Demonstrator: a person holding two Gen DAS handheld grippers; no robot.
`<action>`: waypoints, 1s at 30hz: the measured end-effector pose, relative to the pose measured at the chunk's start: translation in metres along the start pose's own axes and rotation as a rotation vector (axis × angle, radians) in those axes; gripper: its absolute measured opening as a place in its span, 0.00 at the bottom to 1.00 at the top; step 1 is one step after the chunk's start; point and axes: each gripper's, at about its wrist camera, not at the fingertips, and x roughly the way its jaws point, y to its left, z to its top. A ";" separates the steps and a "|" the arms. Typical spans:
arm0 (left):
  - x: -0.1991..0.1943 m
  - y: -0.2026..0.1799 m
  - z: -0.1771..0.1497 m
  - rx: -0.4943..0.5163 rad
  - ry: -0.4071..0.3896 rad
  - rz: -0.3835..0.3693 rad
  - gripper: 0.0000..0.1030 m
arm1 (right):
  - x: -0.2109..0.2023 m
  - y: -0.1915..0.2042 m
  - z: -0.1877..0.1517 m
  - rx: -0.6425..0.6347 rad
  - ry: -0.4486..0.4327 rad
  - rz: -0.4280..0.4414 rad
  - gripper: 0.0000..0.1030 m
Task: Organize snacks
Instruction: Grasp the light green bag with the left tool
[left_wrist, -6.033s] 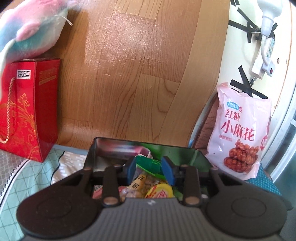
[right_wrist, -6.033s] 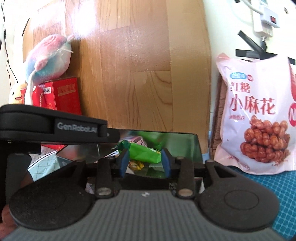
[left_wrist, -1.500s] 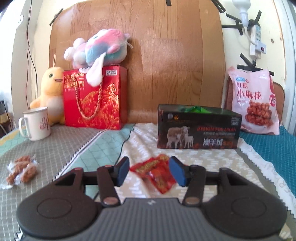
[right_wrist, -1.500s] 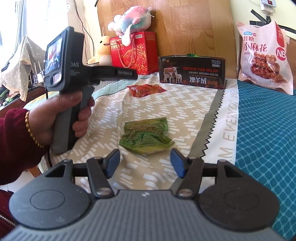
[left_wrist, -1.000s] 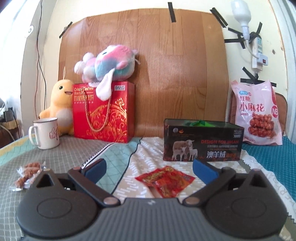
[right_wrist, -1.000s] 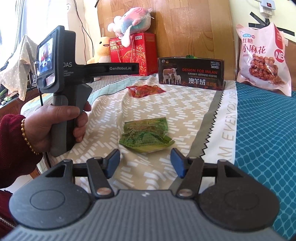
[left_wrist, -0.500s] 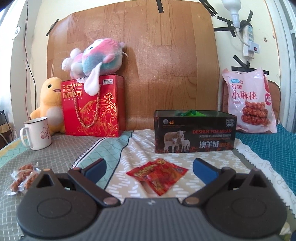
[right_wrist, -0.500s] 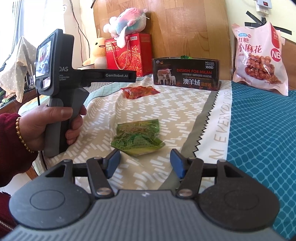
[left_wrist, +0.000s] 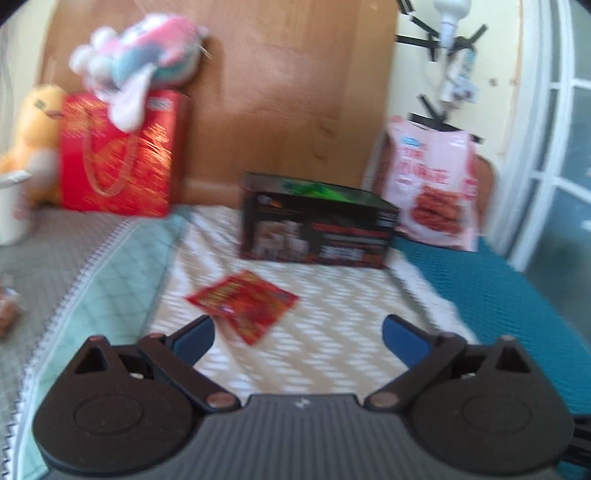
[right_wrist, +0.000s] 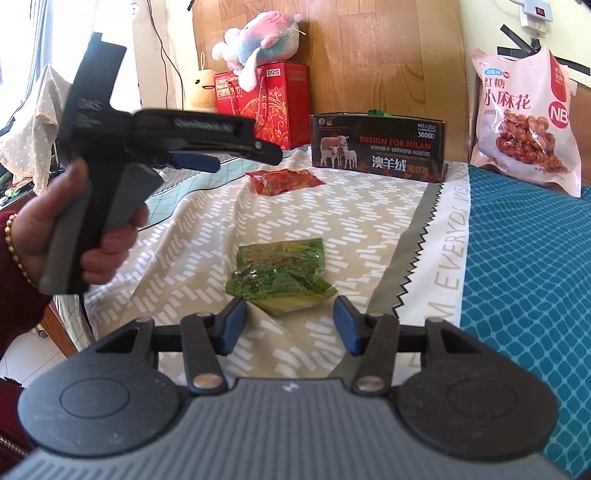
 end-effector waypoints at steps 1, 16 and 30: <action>0.001 0.002 0.001 -0.012 0.022 -0.049 0.88 | 0.000 0.000 0.000 0.001 0.000 -0.001 0.53; 0.016 -0.004 -0.029 -0.106 0.289 -0.376 0.56 | -0.002 -0.023 0.011 0.050 -0.050 -0.140 0.52; 0.041 -0.014 -0.032 -0.243 0.337 -0.443 0.29 | 0.035 -0.008 0.020 -0.022 -0.011 -0.070 0.26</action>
